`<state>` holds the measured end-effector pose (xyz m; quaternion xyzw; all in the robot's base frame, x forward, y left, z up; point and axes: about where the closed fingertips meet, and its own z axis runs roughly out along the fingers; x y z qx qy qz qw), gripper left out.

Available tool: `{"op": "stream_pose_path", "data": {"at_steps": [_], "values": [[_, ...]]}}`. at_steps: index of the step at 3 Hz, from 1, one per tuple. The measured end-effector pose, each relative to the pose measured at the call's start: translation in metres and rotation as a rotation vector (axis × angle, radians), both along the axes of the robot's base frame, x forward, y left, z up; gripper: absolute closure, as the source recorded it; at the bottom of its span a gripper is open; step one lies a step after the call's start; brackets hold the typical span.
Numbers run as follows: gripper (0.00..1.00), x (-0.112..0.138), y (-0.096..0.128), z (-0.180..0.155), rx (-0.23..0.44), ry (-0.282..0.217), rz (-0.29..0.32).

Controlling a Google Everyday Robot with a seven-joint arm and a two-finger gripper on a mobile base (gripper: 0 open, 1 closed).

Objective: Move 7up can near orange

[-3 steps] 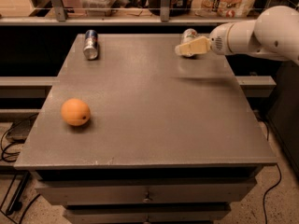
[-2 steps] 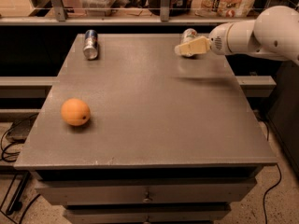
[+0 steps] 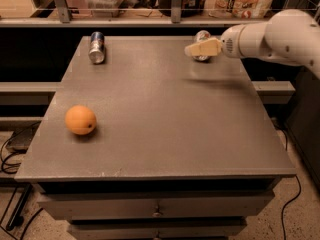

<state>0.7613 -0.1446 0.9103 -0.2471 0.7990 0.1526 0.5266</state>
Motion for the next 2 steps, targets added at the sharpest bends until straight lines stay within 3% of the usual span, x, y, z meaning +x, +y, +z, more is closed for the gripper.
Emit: {"op": "stream_pose_path", "data": {"at_steps": [1,2], "values": [[0.00,0.0201,0.0037,0.0125,0.064,-0.043,-0.071],[0.00,0.0201,0.0037,0.0124,0.064,-0.043,-0.071]]}}
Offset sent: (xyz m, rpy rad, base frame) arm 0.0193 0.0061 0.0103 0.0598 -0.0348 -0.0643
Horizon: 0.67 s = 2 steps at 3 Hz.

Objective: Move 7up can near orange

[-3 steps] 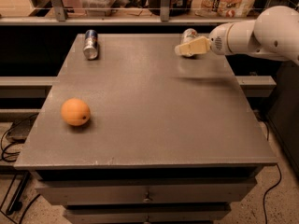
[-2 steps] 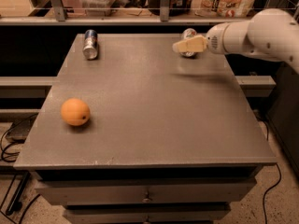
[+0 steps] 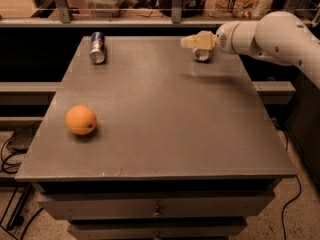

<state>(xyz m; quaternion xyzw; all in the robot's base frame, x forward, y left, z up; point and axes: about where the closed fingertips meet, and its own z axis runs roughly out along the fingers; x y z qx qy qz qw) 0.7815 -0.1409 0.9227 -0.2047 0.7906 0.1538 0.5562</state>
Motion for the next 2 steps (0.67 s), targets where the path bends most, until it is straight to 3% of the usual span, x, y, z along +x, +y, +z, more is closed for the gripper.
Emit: {"op": "stream_pose_path", "data": {"at_steps": [2], "values": [[0.00,0.018,0.004,-0.024,0.003,0.040,-0.042]]}}
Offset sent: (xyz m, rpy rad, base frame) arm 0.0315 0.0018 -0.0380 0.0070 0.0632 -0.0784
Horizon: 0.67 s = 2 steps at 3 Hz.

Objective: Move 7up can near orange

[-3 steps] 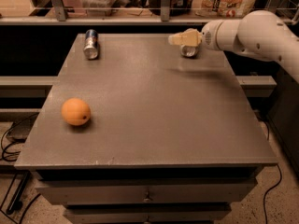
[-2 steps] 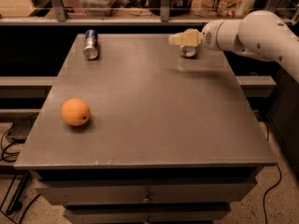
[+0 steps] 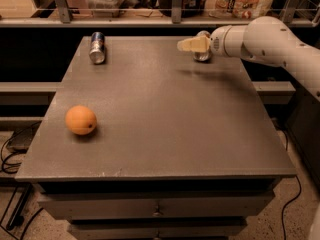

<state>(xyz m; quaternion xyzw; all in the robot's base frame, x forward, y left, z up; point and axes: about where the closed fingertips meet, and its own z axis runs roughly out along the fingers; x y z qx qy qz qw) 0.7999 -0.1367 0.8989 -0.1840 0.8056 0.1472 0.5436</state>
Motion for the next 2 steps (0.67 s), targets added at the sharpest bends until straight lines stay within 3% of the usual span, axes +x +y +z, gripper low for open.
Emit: {"op": "stream_pose_path", "data": {"at_steps": [2], "values": [[0.02,0.023,0.001,-0.034,0.014,0.062,-0.051]]}}
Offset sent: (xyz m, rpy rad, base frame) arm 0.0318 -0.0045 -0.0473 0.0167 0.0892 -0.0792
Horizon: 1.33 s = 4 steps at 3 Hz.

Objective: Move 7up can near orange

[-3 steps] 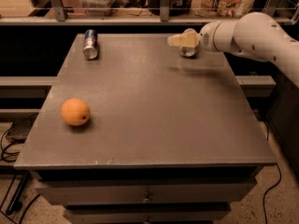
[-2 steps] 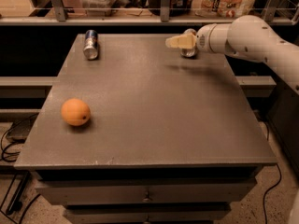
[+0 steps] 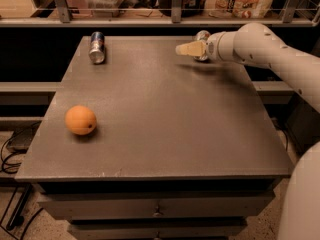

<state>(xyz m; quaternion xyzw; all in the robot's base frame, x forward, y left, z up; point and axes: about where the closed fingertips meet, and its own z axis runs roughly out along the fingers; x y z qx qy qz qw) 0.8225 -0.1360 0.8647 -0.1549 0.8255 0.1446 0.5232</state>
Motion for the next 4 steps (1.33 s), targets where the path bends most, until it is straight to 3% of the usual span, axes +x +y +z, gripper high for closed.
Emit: {"op": "stream_pose_path", "data": {"at_steps": [2,3,4], "values": [[0.47,0.003,0.002,-0.005,-0.021,0.014,-0.017],[0.70,-0.003,0.009,0.008,-0.025,-0.006,0.004],[0.93,-0.020,0.025,0.028,-0.048,-0.040,0.080]]}}
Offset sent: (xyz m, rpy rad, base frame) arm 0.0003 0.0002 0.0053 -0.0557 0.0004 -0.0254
